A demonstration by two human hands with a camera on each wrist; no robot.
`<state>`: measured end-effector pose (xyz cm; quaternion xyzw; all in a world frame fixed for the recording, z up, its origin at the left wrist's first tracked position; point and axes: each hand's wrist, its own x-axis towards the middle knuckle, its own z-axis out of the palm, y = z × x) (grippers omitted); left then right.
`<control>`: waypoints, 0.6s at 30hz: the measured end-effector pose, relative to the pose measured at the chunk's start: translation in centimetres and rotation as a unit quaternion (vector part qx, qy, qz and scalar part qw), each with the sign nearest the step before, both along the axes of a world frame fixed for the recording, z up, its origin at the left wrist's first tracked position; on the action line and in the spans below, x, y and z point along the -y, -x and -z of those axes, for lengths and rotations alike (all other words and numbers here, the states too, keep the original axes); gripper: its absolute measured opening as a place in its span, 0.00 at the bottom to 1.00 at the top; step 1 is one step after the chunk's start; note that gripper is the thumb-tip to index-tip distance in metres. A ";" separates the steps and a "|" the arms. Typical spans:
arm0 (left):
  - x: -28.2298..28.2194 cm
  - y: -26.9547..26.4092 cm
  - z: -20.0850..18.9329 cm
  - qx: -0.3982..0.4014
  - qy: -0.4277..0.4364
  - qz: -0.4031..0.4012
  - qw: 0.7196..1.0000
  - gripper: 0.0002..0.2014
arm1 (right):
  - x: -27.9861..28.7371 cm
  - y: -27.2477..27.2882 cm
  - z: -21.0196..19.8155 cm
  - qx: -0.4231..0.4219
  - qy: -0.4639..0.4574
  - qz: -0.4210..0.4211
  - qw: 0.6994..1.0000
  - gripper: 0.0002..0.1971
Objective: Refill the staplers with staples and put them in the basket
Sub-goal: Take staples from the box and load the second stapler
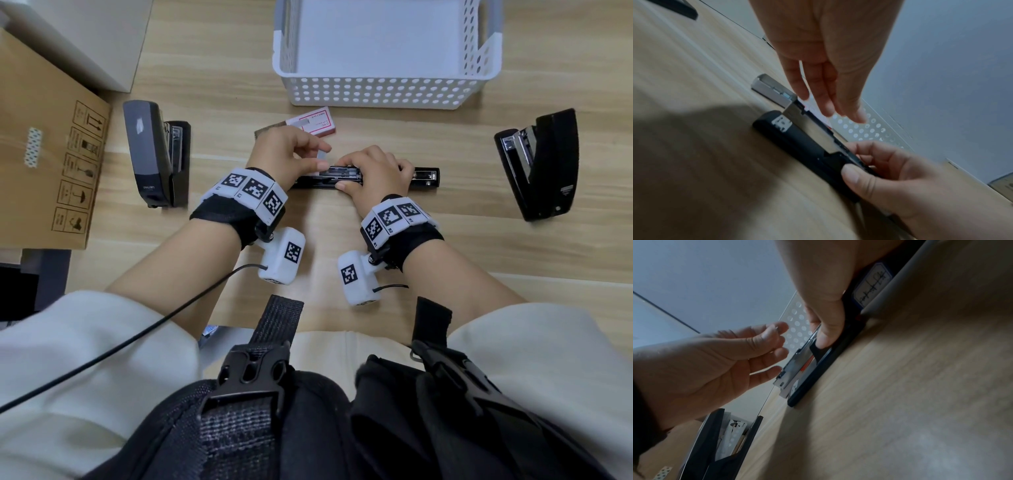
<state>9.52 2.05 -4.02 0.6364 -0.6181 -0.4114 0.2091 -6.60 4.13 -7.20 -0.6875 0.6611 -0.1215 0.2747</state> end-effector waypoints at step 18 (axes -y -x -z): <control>-1.2 1.1 2.1 0.029 -0.007 -0.026 0.999 0.17 | 0.1 0.0 0.4 -0.006 0.014 -0.013 1.000 0.14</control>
